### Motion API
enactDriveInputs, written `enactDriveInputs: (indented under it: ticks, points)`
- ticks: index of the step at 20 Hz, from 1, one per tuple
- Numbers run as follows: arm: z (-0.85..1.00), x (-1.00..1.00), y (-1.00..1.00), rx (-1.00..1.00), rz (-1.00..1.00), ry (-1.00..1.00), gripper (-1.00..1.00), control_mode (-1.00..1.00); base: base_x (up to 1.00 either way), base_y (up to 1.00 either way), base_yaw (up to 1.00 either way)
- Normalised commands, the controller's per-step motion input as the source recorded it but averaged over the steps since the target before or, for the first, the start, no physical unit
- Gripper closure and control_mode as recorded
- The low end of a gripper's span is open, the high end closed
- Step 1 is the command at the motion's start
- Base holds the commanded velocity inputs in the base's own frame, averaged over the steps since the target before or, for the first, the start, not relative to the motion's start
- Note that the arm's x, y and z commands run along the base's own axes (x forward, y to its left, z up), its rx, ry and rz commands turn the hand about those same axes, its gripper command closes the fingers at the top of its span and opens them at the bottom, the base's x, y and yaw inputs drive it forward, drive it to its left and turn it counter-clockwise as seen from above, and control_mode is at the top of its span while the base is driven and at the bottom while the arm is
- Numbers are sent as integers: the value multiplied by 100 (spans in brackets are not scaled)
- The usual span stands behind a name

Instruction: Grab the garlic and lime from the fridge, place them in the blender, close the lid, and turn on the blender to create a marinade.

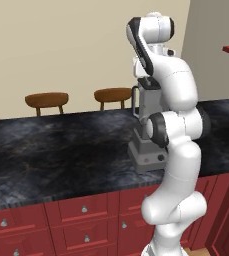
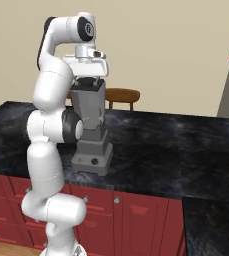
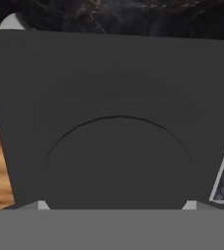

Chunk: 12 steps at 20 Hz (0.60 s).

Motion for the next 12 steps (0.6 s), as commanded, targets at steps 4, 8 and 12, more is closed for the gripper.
enactDriveInputs:
  ticks: [4, 8, 12]
  points:
    - [1, 0, 0, 0, 0, -1, -100, -100, 0, 0, 0]
    - [8, -11, 0, 0, 0, -13, -100, -100, 0, 0, 0]
    - [9, -17, 0, 0, 0, -16, -100, -100, 0, 0, 0]
